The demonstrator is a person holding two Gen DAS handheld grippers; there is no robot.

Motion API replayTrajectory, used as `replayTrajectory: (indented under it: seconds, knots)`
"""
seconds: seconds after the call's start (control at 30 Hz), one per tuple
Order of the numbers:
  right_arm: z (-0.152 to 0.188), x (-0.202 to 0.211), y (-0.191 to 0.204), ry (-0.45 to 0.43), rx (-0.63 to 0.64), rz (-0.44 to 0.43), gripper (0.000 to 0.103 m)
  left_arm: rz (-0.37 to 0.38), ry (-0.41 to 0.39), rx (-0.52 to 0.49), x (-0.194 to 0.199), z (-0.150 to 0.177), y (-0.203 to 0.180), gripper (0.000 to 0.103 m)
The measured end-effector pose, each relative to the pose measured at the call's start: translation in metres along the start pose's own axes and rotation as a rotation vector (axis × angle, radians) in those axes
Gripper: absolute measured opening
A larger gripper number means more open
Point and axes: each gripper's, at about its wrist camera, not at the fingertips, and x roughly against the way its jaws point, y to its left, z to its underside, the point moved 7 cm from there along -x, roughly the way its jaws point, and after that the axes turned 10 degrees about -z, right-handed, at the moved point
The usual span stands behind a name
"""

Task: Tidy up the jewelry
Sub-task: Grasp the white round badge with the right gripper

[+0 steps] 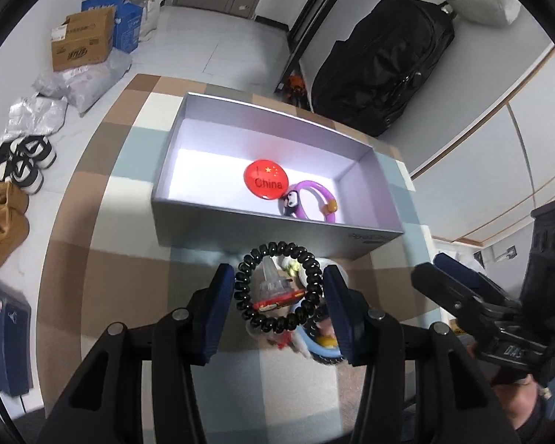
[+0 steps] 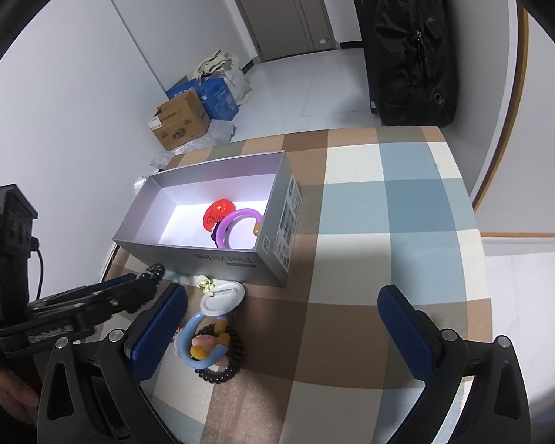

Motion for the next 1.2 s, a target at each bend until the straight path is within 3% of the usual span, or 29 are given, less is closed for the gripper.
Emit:
replayTrajectory:
  seconds: [0.03,0.13,0.27,0.4,0.57,0.73,0.77,0.87,0.97,1.03,1.13,1.2]
  knots:
    - [0.000,-0.002,0.000,0.005,-0.001,0.002,0.103,-0.022,0.021,0.006,-0.007,0.001,0.003,0.044]
    - [0.001,-0.008,0.001,0.019,-0.004,0.008,0.103,0.081,0.060,0.064,-0.008,0.002,0.001,0.044]
    - [0.003,-0.013,0.003,0.034,-0.004,0.008,0.103,0.089,0.042,0.053,-0.004,-0.002,-0.004,0.044]
    - [0.006,-0.020,0.009,0.062,-0.002,-0.023,0.102,0.146,0.054,0.124,-0.003,-0.006,0.002,0.044]
    - [0.012,-0.031,0.019,0.104,0.025,-0.051,0.097,0.295,0.077,0.263,0.005,-0.011,0.012,0.044]
    - [0.017,-0.048,0.029,0.154,0.051,-0.065,0.090,0.282,0.120,0.304,-0.006,-0.011,0.019,0.049]
    - [0.017,-0.052,0.031,0.163,0.058,-0.064,0.084,0.282,0.126,0.305,-0.007,-0.012,0.018,0.049]
    - [0.019,-0.064,0.036,0.190,0.085,-0.054,0.073,0.259,0.105,0.287,-0.004,-0.014,0.017,0.050]
    - [0.020,-0.071,0.039,0.195,0.109,-0.024,0.068,0.241,0.101,0.290,0.000,-0.012,0.026,0.050]
    - [0.020,-0.073,0.042,0.197,0.130,-0.013,0.063,0.208,0.093,0.280,0.000,-0.012,0.030,0.050]
    - [0.021,-0.077,0.049,0.207,0.170,0.003,0.043,0.120,0.091,0.232,-0.003,-0.008,0.034,0.050]
    - [0.023,-0.078,0.053,0.209,0.211,0.029,0.041,0.078,0.086,0.208,-0.004,-0.005,0.035,0.050]
